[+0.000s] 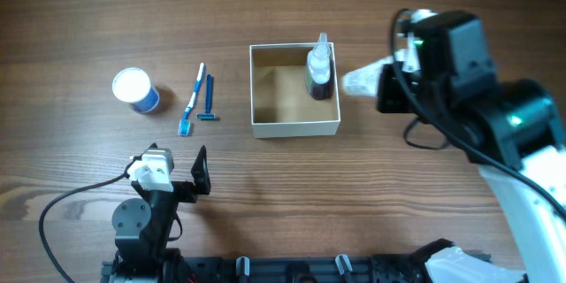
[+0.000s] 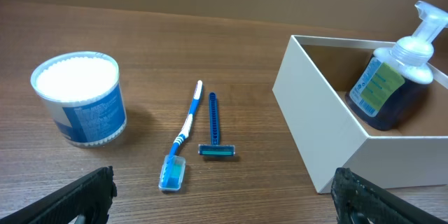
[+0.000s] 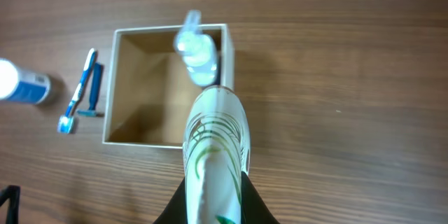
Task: Pack container
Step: 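Grasp the white Pantene tube with the right gripper, then lower the tube into the box beside the soap bottle and release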
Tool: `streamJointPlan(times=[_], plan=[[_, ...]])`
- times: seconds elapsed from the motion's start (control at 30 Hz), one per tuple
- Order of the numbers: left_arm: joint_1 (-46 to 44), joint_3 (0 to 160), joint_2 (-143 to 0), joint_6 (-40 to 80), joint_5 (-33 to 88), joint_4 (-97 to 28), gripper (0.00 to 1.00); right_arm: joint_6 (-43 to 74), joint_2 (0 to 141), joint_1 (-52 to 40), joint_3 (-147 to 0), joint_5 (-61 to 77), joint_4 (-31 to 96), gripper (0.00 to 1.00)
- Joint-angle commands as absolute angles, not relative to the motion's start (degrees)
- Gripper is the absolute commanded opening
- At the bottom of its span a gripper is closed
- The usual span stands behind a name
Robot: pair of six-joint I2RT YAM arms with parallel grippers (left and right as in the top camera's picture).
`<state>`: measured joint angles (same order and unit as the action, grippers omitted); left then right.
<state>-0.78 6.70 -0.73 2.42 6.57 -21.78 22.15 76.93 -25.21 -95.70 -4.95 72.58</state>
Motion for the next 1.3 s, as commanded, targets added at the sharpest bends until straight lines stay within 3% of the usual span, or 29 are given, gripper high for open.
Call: streamJointPlan(times=[0.0, 0.7, 1.27], plan=[[-0.47, 6.55, -0.27, 1.74, 6.85, -21.58, 1.0, 21.17, 80.68, -26.81, -96.47, -4.29, 70.04, 0.05], [-0.47, 6.55, -0.27, 1.74, 6.83, -21.58, 1.0, 19.64, 102.43, -29.56, -96.36, -2.55, 67.7, 0.04], [-0.47, 6.55, -0.27, 1.74, 6.85, -21.58, 1.0, 19.22, 96.55, -32.34, -96.42, -3.38, 66.43, 0.04]])
